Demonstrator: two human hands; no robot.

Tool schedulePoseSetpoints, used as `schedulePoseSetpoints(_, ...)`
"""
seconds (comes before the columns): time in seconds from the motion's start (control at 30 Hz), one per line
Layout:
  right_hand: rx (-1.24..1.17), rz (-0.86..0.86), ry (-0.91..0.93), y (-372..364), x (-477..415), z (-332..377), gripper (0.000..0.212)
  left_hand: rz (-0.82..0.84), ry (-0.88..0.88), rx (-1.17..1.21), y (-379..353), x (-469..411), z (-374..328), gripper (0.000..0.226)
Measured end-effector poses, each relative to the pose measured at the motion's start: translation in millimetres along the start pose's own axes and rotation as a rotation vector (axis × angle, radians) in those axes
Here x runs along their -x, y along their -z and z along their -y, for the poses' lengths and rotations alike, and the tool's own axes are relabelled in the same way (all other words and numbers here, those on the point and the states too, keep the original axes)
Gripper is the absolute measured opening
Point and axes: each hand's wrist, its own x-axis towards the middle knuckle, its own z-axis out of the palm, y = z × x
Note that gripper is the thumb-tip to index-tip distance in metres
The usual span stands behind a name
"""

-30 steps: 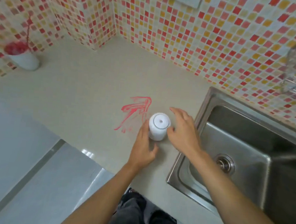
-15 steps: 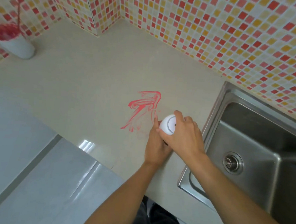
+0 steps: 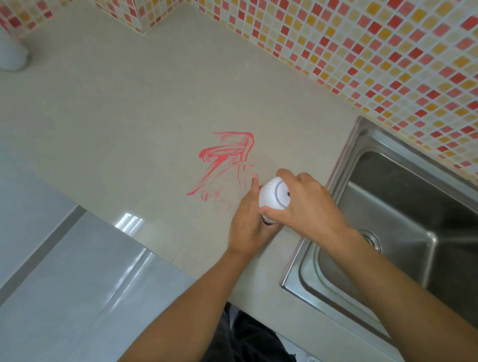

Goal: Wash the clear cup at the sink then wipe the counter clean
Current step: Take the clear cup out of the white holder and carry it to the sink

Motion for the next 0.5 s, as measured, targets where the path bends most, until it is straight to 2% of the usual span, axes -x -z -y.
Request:
schedulePoseSetpoints(0.27,0.016,0.072,0.129,5,0,-11,0.079,-0.028,0.011,0.041,3,3,-5,0.097)
schedulePoseSetpoints(0.4,0.103,0.137,0.285,11,-2,-16,0.076,0.023,-0.037,0.058,5,0,-3,0.087)
schedulePoseSetpoints(0.5,0.16,0.191,0.344,23,-8,-20,0.073,0.041,-0.004,0.05,7,1,-4,0.1)
